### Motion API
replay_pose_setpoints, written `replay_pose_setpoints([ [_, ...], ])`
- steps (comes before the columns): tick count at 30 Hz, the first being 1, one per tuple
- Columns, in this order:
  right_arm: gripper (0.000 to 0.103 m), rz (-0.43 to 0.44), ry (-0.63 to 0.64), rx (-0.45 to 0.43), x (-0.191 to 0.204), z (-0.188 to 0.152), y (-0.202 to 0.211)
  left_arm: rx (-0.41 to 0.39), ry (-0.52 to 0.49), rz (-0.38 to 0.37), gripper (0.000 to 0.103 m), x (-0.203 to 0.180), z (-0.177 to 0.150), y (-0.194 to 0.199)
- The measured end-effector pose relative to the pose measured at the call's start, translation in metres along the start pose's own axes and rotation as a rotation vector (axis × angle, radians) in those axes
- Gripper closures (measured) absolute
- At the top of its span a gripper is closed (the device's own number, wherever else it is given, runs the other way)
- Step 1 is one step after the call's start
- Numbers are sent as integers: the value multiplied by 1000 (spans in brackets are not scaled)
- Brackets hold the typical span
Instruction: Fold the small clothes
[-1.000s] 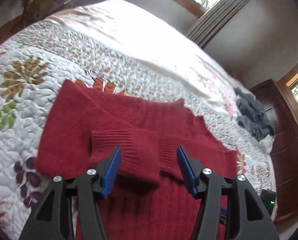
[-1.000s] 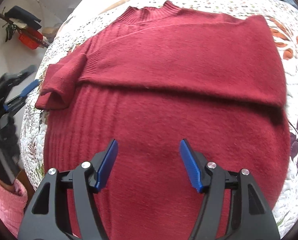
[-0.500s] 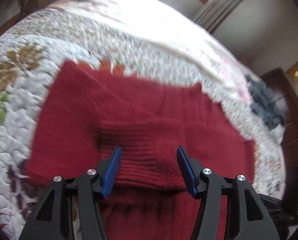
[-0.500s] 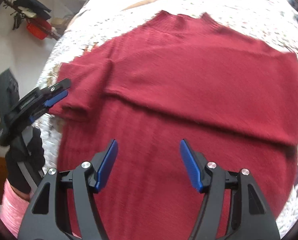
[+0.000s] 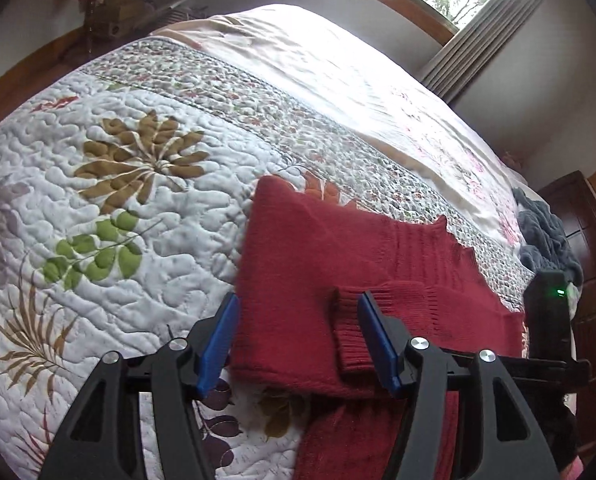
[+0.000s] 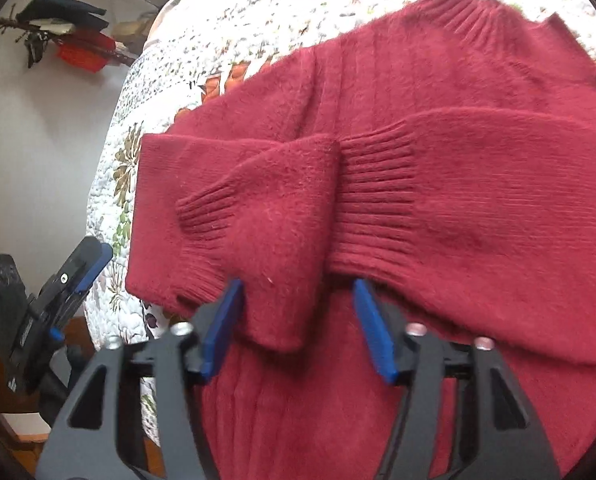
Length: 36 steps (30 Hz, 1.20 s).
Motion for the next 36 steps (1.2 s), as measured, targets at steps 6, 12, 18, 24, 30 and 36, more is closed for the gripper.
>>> replay_pose_setpoints([
  [6, 88, 50, 30, -20, 7, -1, 7, 7, -8, -1, 41, -4, 1, -2],
  [12, 88, 62, 19, -146, -17, 4, 72, 15, -45, -11, 41, -24, -1, -10],
  [18, 88, -7, -35, -223, -79, 3, 120, 50, -102, -34, 41, -61, -15, -32],
  [24, 88, -44, -114, -173, -121, -3, 91, 128, -182, 20, 41, -85, -39, -68],
  [30, 85, -76, -145, -131, -141, -12, 61, 158, -205, 70, 41, -77, -50, -85],
  [36, 76, -148, -105, -180, -132, -11, 84, 167, -215, 64, 41, -77, -48, -82],
])
Point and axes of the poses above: each gripper's, at about its wrist camera, not at the fingertips, and y roughly against the way its jaws point, x to its left, z to its top, the point moved 8 cm from there along -y, roughly the way its jaws point, and after that the axes turned 4 degrees about -z, right-handed, at the moved point
